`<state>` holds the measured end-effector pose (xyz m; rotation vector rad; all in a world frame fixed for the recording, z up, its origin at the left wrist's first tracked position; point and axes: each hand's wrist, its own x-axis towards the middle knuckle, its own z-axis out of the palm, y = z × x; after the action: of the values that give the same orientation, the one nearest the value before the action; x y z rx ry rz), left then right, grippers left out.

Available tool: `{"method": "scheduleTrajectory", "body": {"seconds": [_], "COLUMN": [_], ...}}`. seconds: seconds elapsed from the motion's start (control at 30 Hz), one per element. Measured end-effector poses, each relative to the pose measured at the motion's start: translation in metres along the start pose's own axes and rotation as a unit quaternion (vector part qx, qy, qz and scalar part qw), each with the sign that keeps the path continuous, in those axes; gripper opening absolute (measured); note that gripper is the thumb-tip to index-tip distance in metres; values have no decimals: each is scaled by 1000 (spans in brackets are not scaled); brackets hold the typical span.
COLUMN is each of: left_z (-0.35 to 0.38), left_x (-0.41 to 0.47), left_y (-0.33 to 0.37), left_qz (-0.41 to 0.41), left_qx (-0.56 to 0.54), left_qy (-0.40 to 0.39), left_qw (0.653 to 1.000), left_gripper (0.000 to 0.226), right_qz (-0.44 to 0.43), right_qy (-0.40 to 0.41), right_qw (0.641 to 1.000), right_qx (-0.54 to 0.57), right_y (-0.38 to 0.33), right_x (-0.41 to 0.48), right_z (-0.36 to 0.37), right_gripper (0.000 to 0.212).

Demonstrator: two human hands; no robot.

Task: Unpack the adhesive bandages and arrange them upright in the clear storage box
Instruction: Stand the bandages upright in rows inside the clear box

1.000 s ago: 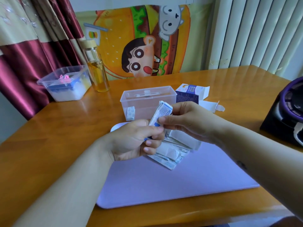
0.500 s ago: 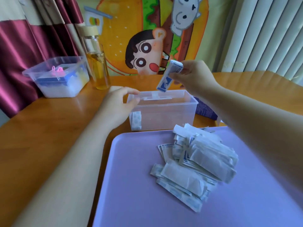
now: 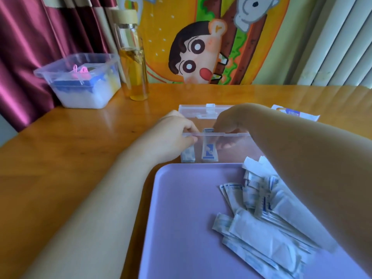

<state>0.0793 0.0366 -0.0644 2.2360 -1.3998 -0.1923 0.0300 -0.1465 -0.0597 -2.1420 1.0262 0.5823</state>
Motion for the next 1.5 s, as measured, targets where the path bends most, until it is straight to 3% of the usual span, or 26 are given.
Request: {"method": "scheduleTrajectory", "body": {"seconds": [0.13,0.33,0.67,0.87,1.0,1.1,1.27,1.37,1.5], "left_z": [1,2,3,3,7,14,23,25,27], "left_x": [0,1,1,0,-1,-5,-16,-24,-42], "left_y": [2,3,2,3,3,4,9,17,37], "left_qz": [-3,-1,-3,-4,-7,-11,-16,-19,20], "left_qx": [-3,0,1,2,17,22,8,30,53], "left_qy": [-6,-8,-3,0,28,65,100,110,185], "left_qw": [1000,1000,1000,1000,999,998,995,993,981], "left_gripper": [16,16,16,16,19,28,37,42,36], "right_qz": [3,-6,-8,-25,-116,-160,-200,-245,-330], "right_qy": [-12,61,20,79,209,292,276,312,349], "right_qw": [1000,994,999,995,950,919,918,895,862], "right_qx": [-1,-91,-37,-54,-199,-210,-203,-205,-161], "right_y": [-7,-17,-19,-13,0,17,50,66,86], "right_x": [4,1,-6,-6,-35,-61,-82,-101,-133], "right_z": [9,11,15,14,9,8,18,29,47], "right_gripper": [8,17,17,28,39,42,50,48,37]}}
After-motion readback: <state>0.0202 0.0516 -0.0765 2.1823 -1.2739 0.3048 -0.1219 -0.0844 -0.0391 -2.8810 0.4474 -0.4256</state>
